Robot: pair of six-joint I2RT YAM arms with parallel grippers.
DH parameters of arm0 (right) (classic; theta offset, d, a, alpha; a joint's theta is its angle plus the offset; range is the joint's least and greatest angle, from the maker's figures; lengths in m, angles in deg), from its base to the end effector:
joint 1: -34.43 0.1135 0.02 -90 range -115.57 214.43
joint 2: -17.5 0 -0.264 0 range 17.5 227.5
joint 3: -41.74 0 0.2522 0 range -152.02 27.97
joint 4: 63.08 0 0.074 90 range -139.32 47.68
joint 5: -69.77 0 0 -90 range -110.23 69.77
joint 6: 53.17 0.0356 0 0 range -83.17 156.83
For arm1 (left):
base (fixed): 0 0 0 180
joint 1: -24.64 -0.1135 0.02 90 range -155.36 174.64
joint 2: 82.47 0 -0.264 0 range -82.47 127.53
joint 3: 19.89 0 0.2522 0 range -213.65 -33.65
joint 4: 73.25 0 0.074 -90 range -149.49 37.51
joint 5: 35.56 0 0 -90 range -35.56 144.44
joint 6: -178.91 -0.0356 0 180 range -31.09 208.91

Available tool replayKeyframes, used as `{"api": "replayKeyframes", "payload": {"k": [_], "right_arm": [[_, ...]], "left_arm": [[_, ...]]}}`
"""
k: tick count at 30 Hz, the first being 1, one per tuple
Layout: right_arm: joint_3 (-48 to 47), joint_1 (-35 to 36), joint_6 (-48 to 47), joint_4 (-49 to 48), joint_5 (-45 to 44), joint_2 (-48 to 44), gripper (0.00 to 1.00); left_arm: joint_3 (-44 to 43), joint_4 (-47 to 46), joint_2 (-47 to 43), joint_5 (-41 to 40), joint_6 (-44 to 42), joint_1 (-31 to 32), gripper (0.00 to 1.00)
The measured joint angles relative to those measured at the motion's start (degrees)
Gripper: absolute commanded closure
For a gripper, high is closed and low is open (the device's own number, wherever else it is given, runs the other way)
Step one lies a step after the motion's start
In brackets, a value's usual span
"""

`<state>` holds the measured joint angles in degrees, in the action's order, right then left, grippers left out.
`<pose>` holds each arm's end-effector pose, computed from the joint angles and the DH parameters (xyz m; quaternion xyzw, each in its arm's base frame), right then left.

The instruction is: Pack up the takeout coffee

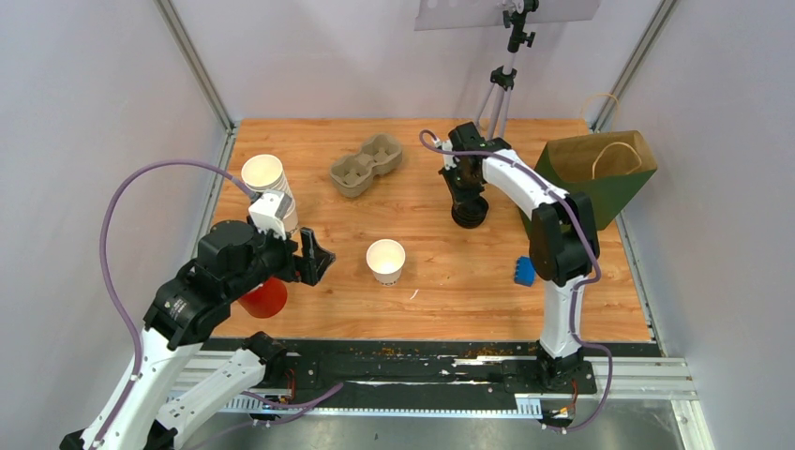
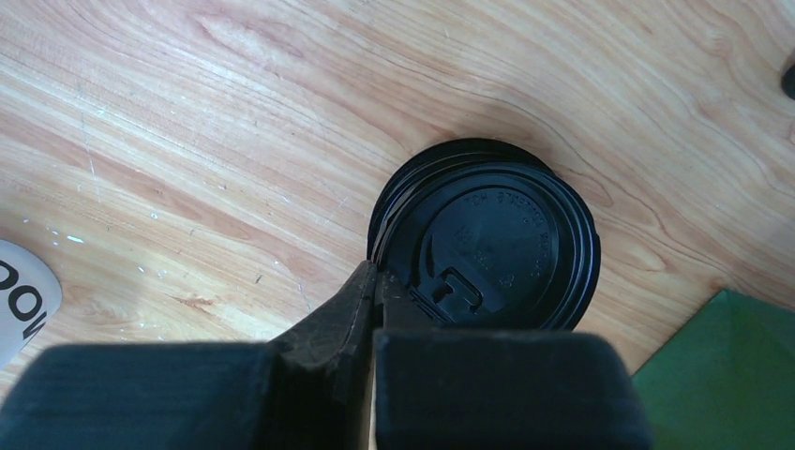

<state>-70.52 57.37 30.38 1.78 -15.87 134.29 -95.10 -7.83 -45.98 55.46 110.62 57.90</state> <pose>0.3940 0.1697 0.2268 -0.2560 0.9493 0.0627 0.1715 0.0853 -0.0567 0.3790 0.0903 0.8464 -0.2489 0.4620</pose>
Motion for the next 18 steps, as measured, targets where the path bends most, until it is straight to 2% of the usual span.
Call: {"api": "replayKeyframes", "payload": {"k": [3, 5, 10, 12, 15, 18], "right_arm": [[0.2, -0.8, 0.4, 0.0, 1.2, 0.0, 0.95], [0.2, -1.2, 0.6, 0.0, 2.0, 0.0, 1.00], [0.3, -1.9, 0.9, -0.3, 3.5, 0.0, 1.00], [0.3, -2.1, 0.9, -0.4, 3.9, 0.0, 0.94], [0.5, -2.2, 1.1, -0.7, 4.3, 0.0, 1.00], [0.7, -2.2, 1.4, -0.7, 4.6, 0.0, 1.00]], "left_arm": [[-0.1, 0.0, 0.0, 0.0, 0.0, 0.0, 0.00], [-0.1, 0.0, 0.0, 0.0, 0.0, 0.0, 0.00], [-0.1, 0.0, 0.0, 0.1, 0.0, 0.0, 0.00], [-0.1, 0.0, 0.0, 0.2, 0.0, 0.0, 0.00], [-0.1, 0.0, 0.0, 0.2, 0.0, 0.0, 0.00], [-0.1, 0.0, 0.0, 0.2, 0.0, 0.0, 0.00]]}}
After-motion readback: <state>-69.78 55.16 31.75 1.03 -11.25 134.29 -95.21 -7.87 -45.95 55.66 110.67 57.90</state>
